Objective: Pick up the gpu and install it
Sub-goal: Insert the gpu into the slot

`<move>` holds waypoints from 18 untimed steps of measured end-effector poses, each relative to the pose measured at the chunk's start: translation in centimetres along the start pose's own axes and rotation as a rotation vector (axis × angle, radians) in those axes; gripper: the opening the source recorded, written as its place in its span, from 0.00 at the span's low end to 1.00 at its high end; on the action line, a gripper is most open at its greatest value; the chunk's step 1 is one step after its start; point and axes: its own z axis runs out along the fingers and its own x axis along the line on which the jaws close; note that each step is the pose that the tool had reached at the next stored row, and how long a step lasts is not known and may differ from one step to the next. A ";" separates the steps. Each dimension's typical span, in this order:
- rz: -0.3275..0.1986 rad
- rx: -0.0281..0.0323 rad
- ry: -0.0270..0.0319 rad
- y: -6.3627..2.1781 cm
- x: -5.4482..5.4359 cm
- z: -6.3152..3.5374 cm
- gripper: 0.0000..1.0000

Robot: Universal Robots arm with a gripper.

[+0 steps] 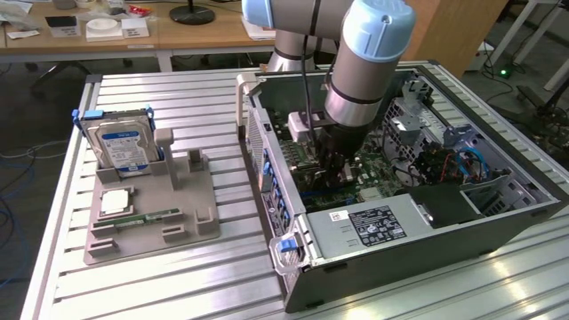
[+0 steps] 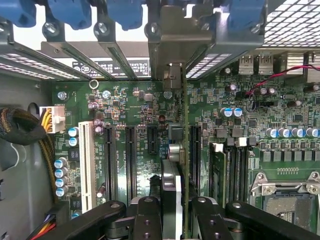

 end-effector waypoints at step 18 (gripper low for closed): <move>0.000 0.0001 -0.0002 0.01 0.0 0.60 0.28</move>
